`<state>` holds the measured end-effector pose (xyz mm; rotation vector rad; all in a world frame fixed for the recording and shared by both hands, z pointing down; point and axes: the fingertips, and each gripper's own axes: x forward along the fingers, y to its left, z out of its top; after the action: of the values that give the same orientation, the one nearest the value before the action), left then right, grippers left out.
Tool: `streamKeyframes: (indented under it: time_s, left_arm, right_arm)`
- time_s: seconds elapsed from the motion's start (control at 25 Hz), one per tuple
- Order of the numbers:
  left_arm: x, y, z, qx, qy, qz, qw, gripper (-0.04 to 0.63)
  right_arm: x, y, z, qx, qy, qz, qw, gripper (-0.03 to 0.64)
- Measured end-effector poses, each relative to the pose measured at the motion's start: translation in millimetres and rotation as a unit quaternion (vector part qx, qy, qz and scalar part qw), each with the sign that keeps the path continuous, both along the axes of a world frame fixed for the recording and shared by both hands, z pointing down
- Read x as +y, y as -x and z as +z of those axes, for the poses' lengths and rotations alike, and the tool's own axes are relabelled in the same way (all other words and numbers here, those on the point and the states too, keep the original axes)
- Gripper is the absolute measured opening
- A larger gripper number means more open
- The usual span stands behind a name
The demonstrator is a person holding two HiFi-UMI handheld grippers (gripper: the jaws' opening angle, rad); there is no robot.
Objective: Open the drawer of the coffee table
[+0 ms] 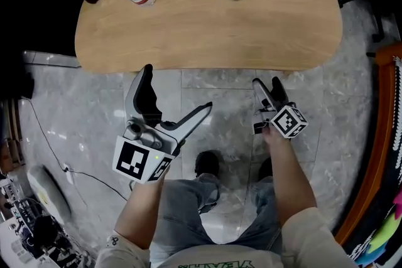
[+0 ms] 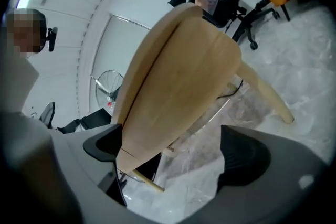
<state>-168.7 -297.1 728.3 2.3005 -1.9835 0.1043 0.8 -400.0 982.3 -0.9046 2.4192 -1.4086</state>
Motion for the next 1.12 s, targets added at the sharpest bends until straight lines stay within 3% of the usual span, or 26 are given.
streamKeyframes:
  time_s: [0.2,0.36,0.64,0.88,1.12]
  left_arm:
    - [3,9,-3,-0.010,-0.009,0.000,0.9999,0.565]
    - [4,15,-3,-0.019,-0.011,0.001,0.9998,0.565]
    - [9,21,-2,-0.029,-0.016,-0.004,0.9994,0.565]
    - [15,24,-7,-0.044,-0.022,-0.005,0.9988,0.565]
    - [21,24,-6,-0.041,-0.024,-0.008,0.9988,0.565]
  right_arm:
    - [-20,20,0,-0.094,-0.005,0.001,0.996,0.578]
    - [-28,28,-1,-0.135,-0.012,0.010,0.991,0.577]
    - [-41,26,4,-0.194,-0.011,0.027,0.981,0.496]
    - [-46,35,-6,-0.279,-0.011,0.022,0.960,0.423]
    - [-42,35,-5,-0.291,-0.013,0.018,0.956,0.387]
